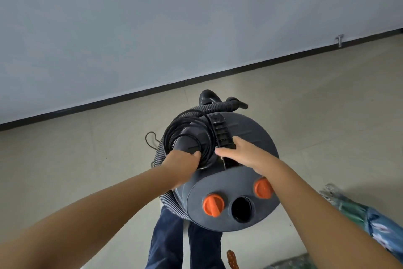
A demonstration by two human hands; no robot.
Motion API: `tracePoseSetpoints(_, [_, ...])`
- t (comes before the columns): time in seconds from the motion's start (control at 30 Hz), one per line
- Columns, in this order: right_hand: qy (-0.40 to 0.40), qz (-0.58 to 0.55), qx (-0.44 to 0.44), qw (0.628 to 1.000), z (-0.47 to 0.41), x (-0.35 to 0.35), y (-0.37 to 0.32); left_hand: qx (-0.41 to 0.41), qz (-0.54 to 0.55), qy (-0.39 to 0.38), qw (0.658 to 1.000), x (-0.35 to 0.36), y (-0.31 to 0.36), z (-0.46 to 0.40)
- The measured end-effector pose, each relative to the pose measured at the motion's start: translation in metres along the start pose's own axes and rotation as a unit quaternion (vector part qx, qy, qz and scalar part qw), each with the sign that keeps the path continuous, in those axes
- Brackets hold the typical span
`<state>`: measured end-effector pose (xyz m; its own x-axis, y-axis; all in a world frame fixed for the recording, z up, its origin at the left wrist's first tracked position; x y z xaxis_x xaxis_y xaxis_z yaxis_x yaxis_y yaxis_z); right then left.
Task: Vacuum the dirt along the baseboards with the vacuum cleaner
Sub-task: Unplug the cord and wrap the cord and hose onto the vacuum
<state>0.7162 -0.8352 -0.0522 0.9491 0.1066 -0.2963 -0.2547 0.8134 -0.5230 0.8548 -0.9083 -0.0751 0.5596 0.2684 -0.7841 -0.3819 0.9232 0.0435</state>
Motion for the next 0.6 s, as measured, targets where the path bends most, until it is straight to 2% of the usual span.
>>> tracePoseSetpoints(0.1, [0.031, -0.001, -0.001, 1.000, -0.006, 0.003, -0.003, -0.032, 0.101, -0.045, 0.993, 0.002, 0.003, -0.001])
tracePoseSetpoints(0.17, [0.059, -0.033, 0.007, 0.998, -0.008, 0.006, -0.007, -0.043, 0.200, -0.084, 0.975, -0.002, -0.002, -0.004])
tracePoseSetpoints(0.3, [0.119, -0.002, 0.022, 0.993, -0.008, 0.011, -0.011, -0.045, 0.407, -0.146, 0.900, -0.003, -0.004, -0.006])
tracePoseSetpoints(0.37, [0.156, 0.022, 0.015, 0.987, -0.008, 0.013, -0.011, -0.057, 0.457, -0.126, 0.879, 0.001, -0.003, -0.009])
tracePoseSetpoints(0.47, [0.159, 0.003, -0.005, 0.987, -0.008, 0.013, -0.010, -0.070, 0.384, -0.064, 0.919, 0.007, 0.001, -0.013])
tracePoseSetpoints(0.6, [0.058, -0.037, -0.007, 0.998, -0.011, 0.004, -0.003, -0.080, 0.236, 0.001, 0.968, -0.006, 0.009, -0.015])
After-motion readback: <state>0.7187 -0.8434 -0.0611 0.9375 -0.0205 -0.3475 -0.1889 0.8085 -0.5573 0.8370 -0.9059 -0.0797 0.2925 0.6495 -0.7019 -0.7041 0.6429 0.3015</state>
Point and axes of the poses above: each hand's wrist, its own z-axis away from the middle knuckle, its own x-axis out of the palm, y = z × x, the point moved 6 cm from there along -z, towards the middle knuckle, and after that the axes turned 4 degrees about -x, right-handed, at the moved point
